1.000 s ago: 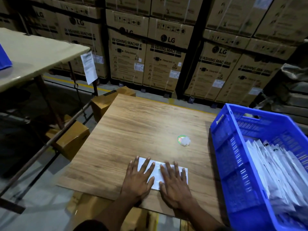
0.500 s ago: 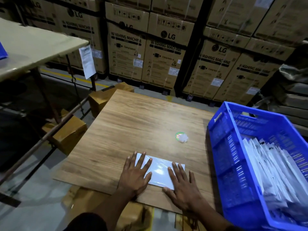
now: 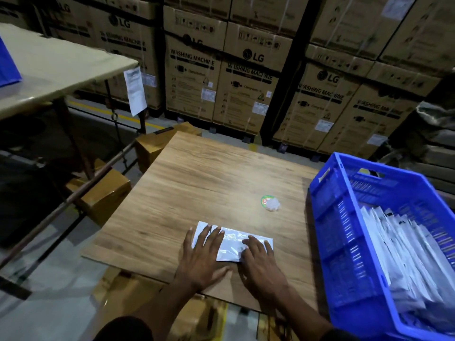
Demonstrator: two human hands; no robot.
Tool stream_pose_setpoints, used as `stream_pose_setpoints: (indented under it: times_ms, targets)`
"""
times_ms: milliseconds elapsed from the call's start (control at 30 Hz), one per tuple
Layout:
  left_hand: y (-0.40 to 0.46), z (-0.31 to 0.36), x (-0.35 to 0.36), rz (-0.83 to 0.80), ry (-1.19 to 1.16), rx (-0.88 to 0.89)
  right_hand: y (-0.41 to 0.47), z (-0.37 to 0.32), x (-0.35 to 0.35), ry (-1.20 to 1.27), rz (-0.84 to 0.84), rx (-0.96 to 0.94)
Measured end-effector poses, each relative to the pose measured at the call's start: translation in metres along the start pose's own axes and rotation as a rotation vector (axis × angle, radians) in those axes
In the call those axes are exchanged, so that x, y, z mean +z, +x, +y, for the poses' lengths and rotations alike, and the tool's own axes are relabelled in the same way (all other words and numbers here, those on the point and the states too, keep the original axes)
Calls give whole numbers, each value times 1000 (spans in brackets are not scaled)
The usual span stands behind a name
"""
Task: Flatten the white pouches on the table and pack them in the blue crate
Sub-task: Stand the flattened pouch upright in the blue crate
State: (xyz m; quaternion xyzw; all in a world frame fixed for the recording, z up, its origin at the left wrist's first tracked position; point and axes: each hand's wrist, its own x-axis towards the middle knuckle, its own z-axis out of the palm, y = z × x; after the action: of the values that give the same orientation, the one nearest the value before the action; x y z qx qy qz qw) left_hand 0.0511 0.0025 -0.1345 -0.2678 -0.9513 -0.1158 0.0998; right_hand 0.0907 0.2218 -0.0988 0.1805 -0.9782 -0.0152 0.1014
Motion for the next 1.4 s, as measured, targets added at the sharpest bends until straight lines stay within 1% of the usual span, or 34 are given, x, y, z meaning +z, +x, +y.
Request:
stream_pose_setpoints:
  times_ms: [67, 100, 133, 233, 267, 333, 400, 500, 567, 667, 733, 767, 833, 867, 900, 933, 1000, 1033, 1067, 1100, 1167, 1200, 1267, 1333, 1400]
  targets:
    - [0, 1, 2, 50, 71, -4, 0, 3, -3, 56, 23, -7]
    - [0, 1, 3, 96, 87, -25, -1, 2, -7, 40, 50, -48]
    - [1, 0, 5, 133, 89, -54, -3, -2, -14, 0, 84, -127]
    - [3, 0, 6, 235, 102, -94, -9, -12, -27, -66, 192, -473]
    - [4, 0, 5, 257, 107, -96, -9, -11, -25, -75, 209, -538]
    - [6, 0, 2, 271, 86, -96, -6, -4, -18, -93, 206, -549]
    - [7, 1, -3, 230, 63, -109, 6, 5, -18, -54, 195, -524]
    - [9, 1, -13, 221, 44, -181, 26, 7, -39, 118, 124, -471]
    - [10, 0, -21, 264, -10, -217, 37, 11, -52, 298, 70, -346]
    - [13, -1, -27, 325, -148, -206, 50, 17, -73, 619, 6, -35]
    - [14, -2, -28, 319, -222, -151, 59, 23, -88, 816, -123, 138]
    - [14, -2, -26, 280, -243, -114, 63, 28, -93, 896, -227, 183]
    - [13, -4, -19, 137, -236, -49, 68, 40, -96, 1003, -433, 201]
    - [11, -5, -13, 50, -202, -30, 68, 47, -92, 990, -490, 207]
    - [9, -6, -7, -22, -143, -17, 67, 54, -86, 932, -505, 225]
    - [8, -5, -4, -90, -84, -14, 66, 58, -80, 819, -479, 245]
    - [7, 0, 2, -170, -2, -58, 60, 54, -62, 493, -331, 281]
    - [7, 3, 3, -173, 15, -79, 53, 47, -51, 407, -229, 287]
    - [9, 7, 2, -158, 30, -98, 45, 38, -36, 392, -152, 261]
    - [12, 10, 1, -131, 42, -110, 37, 27, -22, 387, -112, 211]
    - [20, 16, -3, -93, 51, -103, 21, 5, 3, 334, -124, 132]
    - [25, 19, -6, -89, 49, -77, 15, -1, 12, 295, -130, 123]
    - [35, 22, -10, -64, 36, -10, 11, -7, 19, 223, -83, 110]
    - [42, 21, -6, -119, 6, 24, 11, -11, 19, 236, -63, 127]
    - [43, 18, 1, -192, 14, 36, 15, -11, 17, 283, -79, 168]
